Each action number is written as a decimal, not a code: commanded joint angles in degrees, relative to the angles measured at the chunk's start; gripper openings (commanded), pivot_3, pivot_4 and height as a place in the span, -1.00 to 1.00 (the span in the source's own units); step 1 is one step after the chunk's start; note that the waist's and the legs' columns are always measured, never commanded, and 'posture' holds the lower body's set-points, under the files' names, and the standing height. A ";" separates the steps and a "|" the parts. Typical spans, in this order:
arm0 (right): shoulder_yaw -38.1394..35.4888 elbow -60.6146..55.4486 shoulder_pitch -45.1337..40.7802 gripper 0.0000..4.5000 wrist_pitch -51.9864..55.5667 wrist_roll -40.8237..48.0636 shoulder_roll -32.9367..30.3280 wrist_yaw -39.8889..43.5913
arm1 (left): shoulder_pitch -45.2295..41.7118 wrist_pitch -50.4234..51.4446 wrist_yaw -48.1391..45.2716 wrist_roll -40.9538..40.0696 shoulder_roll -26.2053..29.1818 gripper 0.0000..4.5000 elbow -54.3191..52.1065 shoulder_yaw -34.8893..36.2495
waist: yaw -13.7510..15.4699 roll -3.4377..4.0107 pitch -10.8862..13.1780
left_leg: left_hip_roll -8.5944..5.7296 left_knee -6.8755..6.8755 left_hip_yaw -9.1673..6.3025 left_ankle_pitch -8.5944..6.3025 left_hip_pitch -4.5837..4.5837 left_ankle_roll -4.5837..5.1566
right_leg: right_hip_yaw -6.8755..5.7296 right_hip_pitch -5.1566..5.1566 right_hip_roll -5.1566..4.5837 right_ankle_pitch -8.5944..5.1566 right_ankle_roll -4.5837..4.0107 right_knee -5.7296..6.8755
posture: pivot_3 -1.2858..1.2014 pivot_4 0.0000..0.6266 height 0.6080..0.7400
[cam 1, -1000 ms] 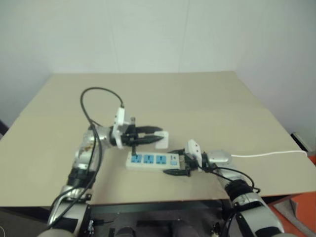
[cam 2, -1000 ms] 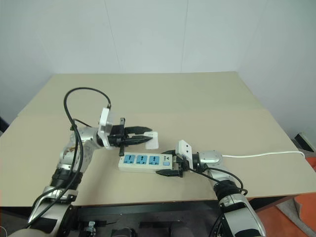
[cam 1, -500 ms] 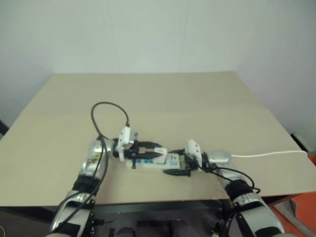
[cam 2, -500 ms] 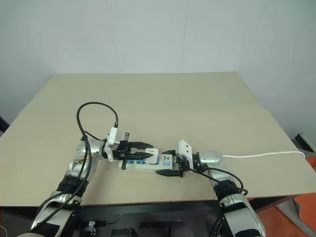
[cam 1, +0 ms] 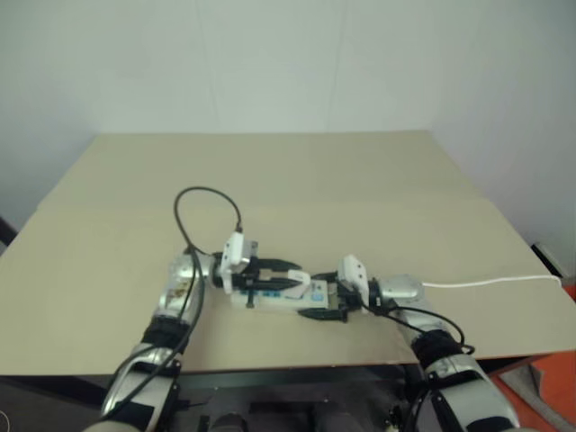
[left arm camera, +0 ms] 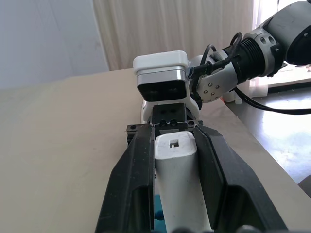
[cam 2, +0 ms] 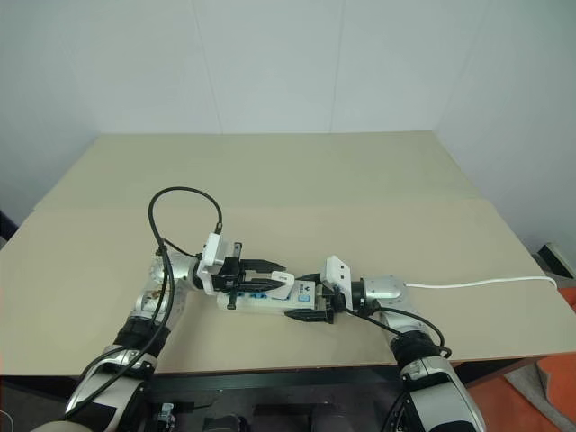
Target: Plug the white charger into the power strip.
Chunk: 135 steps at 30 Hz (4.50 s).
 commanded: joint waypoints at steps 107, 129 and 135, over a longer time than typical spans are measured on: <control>0.62 -2.58 1.79 0.52 2.34 -0.46 0.46 -1.58 | 0.99 5.19 0.46 3.97 1.83 0.15 2.39 -3.74 | -0.11 -0.03 0.02 | 0.02 -0.20 0.00 -0.01 -0.12 -0.01 | -0.01 -0.12 0.00 0.00 0.00 -0.30 | 0.03 -0.52 1.00; 0.71 -2.95 2.13 0.52 2.61 -0.34 0.34 -1.55 | 3.71 1.44 -0.96 7.63 3.95 -0.57 6.06 -6.70 | -0.32 -0.04 -0.01 | 0.03 -0.29 0.01 -0.01 -0.03 0.00 | 0.00 -0.08 0.00 -0.01 -0.01 -0.33 | 0.03 -0.52 1.00; 0.79 -2.65 1.82 0.52 2.58 -0.34 0.48 -1.56 | 2.88 3.11 -0.31 7.06 3.63 -0.57 6.06 -6.30 | -0.37 -0.04 -0.01 | 0.03 -0.29 0.01 -0.01 -0.03 0.00 | 0.00 -0.07 0.00 -0.01 -0.01 -0.33 | 0.03 -0.52 1.00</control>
